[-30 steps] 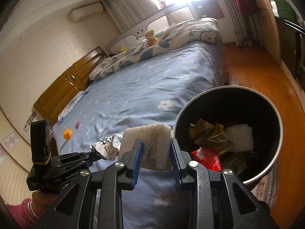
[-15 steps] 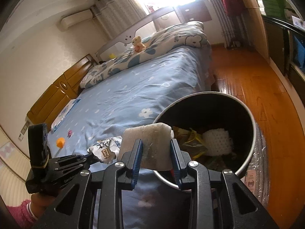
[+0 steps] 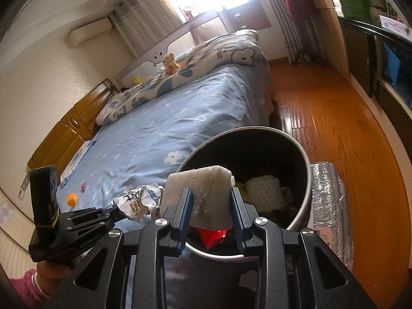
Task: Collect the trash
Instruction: 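Carry the foil wrapper and white block over the bin with both tools, then hold the foil wrapper and white block above the bin opening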
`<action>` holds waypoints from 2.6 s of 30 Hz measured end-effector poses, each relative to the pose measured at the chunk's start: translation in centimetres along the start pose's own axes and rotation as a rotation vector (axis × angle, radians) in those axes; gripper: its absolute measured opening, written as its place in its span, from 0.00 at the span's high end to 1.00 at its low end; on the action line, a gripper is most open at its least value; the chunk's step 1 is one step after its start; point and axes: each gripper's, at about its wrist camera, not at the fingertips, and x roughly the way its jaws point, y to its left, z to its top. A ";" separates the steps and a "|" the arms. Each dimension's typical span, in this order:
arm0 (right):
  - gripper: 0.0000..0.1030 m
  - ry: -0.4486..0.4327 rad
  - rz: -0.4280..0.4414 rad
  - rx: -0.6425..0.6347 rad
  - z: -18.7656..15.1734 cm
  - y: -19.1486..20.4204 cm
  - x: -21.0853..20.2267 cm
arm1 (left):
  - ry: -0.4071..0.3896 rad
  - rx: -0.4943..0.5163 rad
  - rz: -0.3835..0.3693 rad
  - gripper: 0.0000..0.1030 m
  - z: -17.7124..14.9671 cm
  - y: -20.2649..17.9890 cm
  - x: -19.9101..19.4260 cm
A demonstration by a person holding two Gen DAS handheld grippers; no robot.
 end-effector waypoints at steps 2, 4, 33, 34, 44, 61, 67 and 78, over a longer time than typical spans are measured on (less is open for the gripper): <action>0.71 0.001 -0.006 0.002 0.1 -0.2 0.0 | 0.002 0.003 -0.001 0.99 0.2 -0.2 0.2; 0.71 0.002 -0.009 0.005 0.1 -0.4 0.0 | 0.003 0.008 -0.002 0.99 0.3 -0.5 0.5; 0.71 0.000 -0.066 -0.003 1.7 -2.2 0.3 | 0.026 0.048 0.001 0.99 3.0 -2.8 3.3; 0.71 0.000 -0.068 -0.004 1.7 -2.2 0.3 | 0.027 0.048 0.001 0.99 3.0 -2.9 3.4; 0.71 -0.004 -0.097 -0.017 2.4 -2.2 0.4 | 0.026 0.061 0.004 0.99 3.8 -3.5 3.7; 0.71 -0.008 -0.116 -0.023 3.1 -2.5 0.3 | 0.046 0.072 0.018 0.99 4.6 -4.2 4.6; 0.71 -0.003 -0.115 -0.028 3.3 -2.5 0.4 | 0.045 0.076 0.022 0.99 4.6 -4.4 4.8; 0.71 0.016 -0.121 -0.028 3.4 -2.6 0.9 | 0.047 0.077 0.024 0.99 4.7 -4.4 4.9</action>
